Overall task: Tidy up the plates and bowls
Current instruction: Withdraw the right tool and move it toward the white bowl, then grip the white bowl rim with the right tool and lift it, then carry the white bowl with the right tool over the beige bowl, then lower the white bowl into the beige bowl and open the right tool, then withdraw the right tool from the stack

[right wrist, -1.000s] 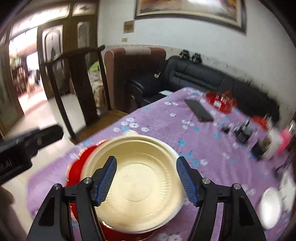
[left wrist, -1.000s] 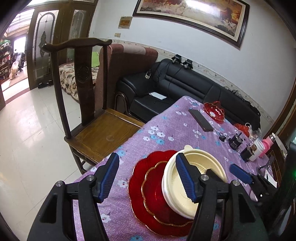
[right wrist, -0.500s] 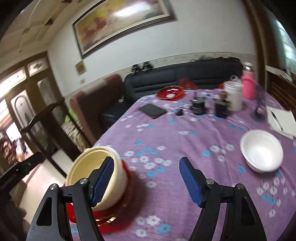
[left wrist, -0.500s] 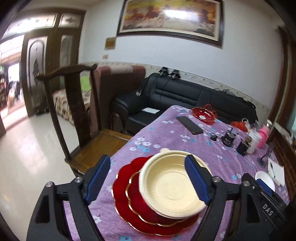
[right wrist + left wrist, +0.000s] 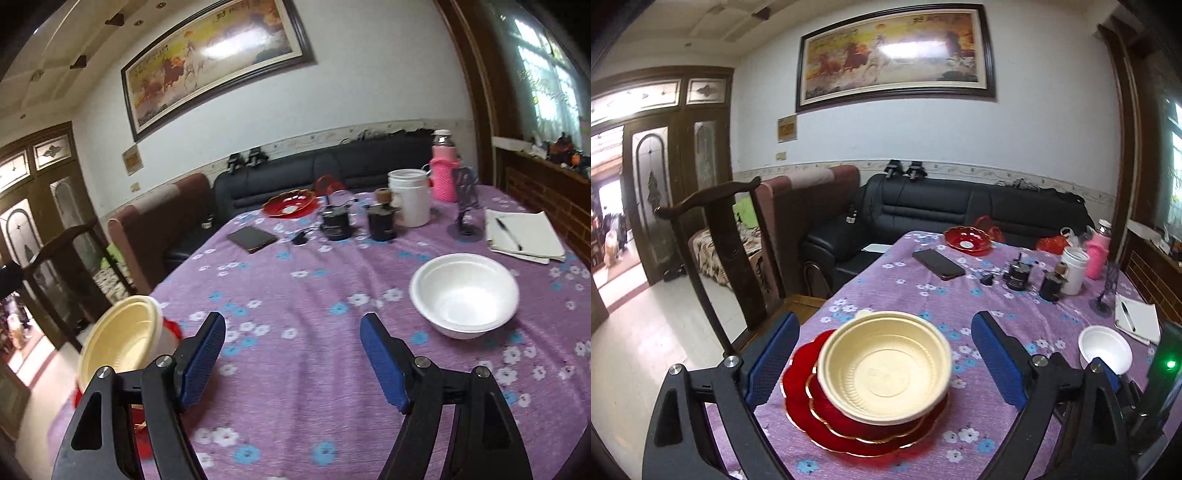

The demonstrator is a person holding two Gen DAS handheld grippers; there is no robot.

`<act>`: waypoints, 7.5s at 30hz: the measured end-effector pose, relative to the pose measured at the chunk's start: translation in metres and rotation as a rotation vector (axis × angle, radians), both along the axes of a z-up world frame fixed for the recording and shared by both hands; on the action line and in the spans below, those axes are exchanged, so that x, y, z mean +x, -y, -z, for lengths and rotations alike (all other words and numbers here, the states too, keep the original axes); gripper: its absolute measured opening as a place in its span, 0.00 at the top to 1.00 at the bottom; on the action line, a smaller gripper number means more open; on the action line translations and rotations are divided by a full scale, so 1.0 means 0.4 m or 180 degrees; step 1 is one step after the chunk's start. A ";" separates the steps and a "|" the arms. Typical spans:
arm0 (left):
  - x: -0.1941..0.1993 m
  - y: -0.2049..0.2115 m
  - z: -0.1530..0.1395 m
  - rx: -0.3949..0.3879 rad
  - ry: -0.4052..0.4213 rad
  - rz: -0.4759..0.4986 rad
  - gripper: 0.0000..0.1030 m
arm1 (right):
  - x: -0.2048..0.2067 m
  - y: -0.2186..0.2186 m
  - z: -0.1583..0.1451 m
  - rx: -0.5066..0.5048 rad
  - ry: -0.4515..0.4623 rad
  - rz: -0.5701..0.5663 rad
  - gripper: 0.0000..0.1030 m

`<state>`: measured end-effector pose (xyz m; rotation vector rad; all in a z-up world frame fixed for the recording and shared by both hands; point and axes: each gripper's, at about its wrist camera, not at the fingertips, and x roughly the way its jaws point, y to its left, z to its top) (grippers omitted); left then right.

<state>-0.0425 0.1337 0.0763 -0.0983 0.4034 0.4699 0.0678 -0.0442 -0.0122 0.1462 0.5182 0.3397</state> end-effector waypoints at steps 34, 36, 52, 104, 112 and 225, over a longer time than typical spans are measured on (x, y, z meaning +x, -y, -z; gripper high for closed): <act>0.080 0.074 0.070 -0.0086 -0.0424 0.0294 0.09 | 0.019 0.012 0.046 -0.0165 -0.0049 0.0200 0.16; 0.079 0.075 0.065 -0.0072 -0.0460 0.0285 0.09 | 0.018 0.013 0.046 -0.0163 -0.0044 0.0207 0.16; 0.073 0.091 0.091 0.0033 -0.0680 0.0290 0.09 | -0.012 0.045 0.017 0.0002 -0.0086 0.0238 0.15; 0.641 0.344 0.258 -0.1576 -0.1550 0.1632 0.09 | 0.368 0.542 0.109 0.0626 -0.1140 0.0551 0.62; 0.747 0.439 0.365 -0.1435 -0.1923 0.1802 0.60 | 0.391 0.523 0.155 0.0666 -0.1385 0.0427 0.62; 0.013 0.001 0.046 -0.0155 -0.0130 -0.0260 0.00 | -0.128 -0.104 -0.026 -0.0442 -0.0088 -0.0994 0.12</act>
